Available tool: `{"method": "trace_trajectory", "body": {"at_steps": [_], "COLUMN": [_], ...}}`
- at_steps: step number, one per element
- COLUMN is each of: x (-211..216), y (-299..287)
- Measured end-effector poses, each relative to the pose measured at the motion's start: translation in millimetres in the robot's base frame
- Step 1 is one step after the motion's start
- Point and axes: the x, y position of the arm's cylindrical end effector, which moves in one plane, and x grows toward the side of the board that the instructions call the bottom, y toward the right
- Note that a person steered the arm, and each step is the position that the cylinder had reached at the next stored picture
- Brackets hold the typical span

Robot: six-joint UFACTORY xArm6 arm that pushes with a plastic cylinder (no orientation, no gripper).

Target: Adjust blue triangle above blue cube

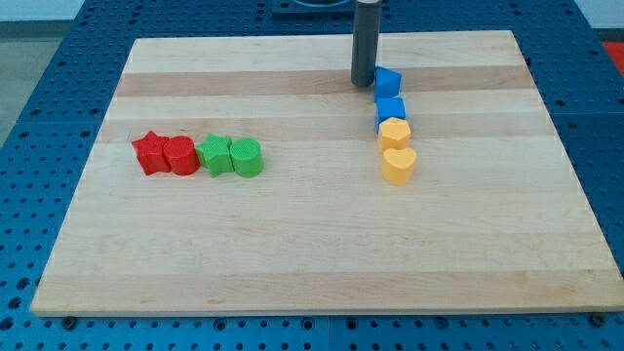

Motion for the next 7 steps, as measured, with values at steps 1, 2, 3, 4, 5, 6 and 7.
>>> {"method": "trace_trajectory", "body": {"at_steps": [1,2,3,4,5,6,7], "x": [-19,-21,-21,-21,-20,-11,-7], "y": [0,9,21,24,24,24,24]}}
